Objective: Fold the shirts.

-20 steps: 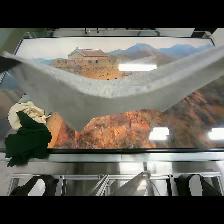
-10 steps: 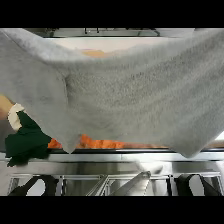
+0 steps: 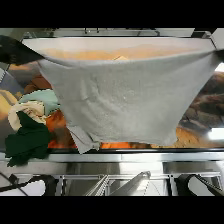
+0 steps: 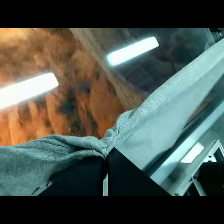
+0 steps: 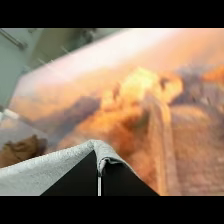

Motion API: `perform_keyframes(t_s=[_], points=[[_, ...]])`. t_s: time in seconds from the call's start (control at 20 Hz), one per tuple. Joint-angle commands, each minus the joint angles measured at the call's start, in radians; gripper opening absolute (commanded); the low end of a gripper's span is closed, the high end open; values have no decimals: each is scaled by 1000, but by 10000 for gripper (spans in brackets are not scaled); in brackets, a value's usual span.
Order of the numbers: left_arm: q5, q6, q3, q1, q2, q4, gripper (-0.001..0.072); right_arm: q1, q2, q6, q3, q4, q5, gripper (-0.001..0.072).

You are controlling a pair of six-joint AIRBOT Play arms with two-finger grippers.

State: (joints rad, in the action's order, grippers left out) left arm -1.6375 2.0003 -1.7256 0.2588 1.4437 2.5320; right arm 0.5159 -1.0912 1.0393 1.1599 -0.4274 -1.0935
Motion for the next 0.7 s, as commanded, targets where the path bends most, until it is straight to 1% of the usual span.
perform_keyframes(t_s=[0.0, 0.1, 0.15, 0.2, 0.3, 0.4, 0.5, 0.6, 0.65], points=[[75, 99, 44, -60, 213, -2, 18, -68, -199, -112, -113, -14, 169, 15], [163, 123, 44, -69, 316, -2, 18, -91, -331, -266, -112, 139, 241, 15], [193, 124, 34, -67, 368, -3, 18, -97, -398, -367, -107, 265, 259, 15], [195, 121, -4, -65, 426, -1, 18, -98, -463, -451, -97, 396, 255, 15], [197, 85, -111, -58, 525, -1, 18, -107, -562, -549, -62, 566, 241, 15], [219, 47, -229, -60, 600, -2, 14, -123, -624, -554, -3, 579, 257, 14], [277, 33, -322, -63, 649, -2, 14, -150, -658, -554, 48, 577, 309, 14], [359, 40, -330, -70, 660, -2, 14, -181, -660, -554, 62, 527, 384, 14], [397, 48, -314, -70, 660, -2, 14, -193, -661, -554, 62, 494, 398, 14]])
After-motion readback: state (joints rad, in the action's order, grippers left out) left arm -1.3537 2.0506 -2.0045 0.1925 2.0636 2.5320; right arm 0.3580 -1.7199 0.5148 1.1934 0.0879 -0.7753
